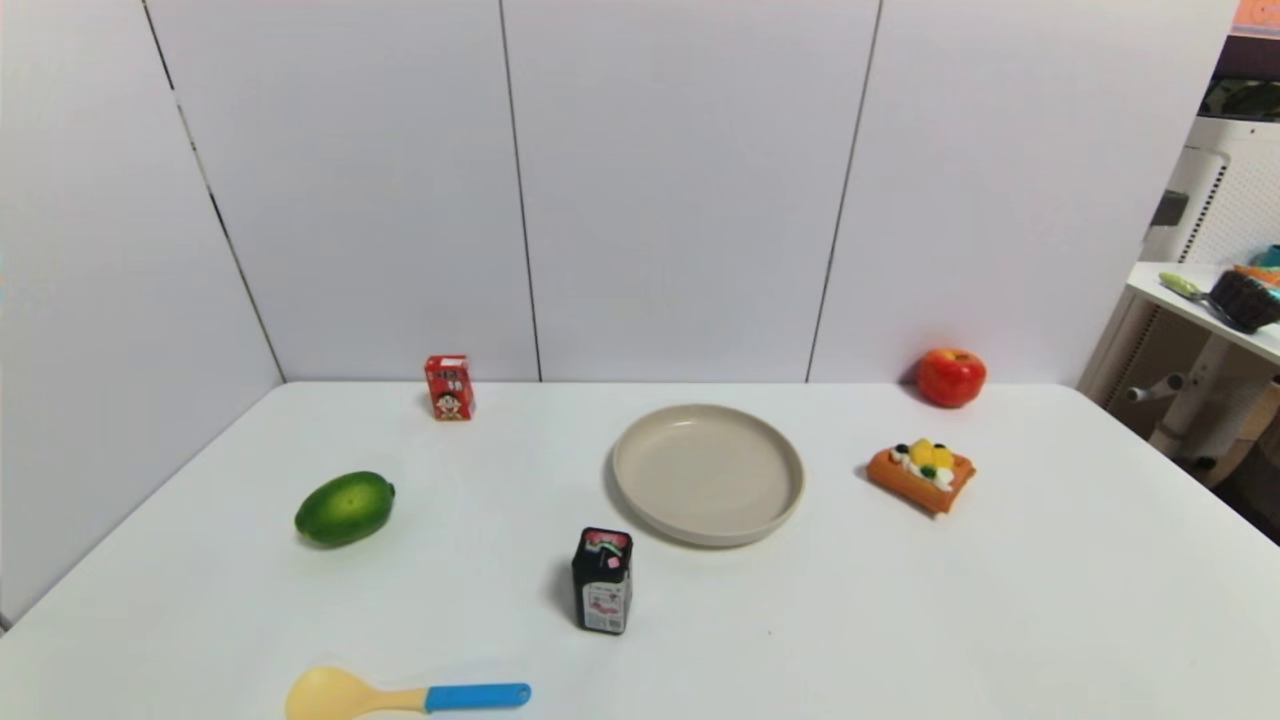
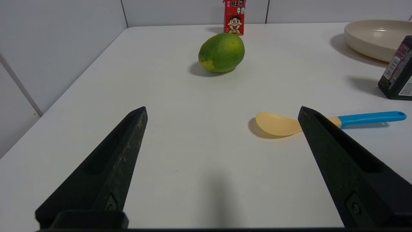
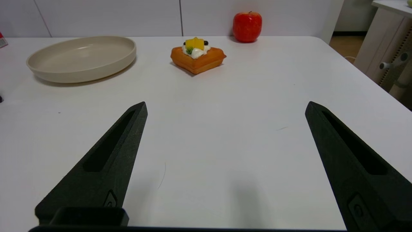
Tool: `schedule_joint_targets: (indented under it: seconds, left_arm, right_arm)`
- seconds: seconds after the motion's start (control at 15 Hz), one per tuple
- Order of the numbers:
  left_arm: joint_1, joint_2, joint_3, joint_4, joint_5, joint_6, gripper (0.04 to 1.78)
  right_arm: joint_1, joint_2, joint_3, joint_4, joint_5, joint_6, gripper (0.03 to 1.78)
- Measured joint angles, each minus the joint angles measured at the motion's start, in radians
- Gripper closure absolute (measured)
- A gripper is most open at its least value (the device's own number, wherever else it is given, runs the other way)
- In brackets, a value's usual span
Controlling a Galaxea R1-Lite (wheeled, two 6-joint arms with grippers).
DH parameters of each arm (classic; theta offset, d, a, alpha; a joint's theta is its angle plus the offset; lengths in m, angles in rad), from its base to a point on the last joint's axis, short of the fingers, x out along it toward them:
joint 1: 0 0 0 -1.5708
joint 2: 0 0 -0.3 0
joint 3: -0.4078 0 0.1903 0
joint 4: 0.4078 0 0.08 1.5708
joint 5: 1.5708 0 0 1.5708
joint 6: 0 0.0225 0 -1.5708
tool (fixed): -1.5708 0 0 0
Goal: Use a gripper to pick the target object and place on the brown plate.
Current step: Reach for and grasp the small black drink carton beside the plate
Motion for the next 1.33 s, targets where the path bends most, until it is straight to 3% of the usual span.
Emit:
schedule_joint_targets:
  seconds: [1.0,1.33]
  left_arm:
    - [0.0,0.005,0.0,0.0,0.0,-0.002,0.13]
    - [0.001,0.198,-0.085,-0.074,-0.018,0.039,0.13]
  right_arm:
    - [0.0,0.0,0.0,0.0,0.0,0.001,0.12]
    - [0.0,0.0,0.0,0.0,0.0,0.001,0.12]
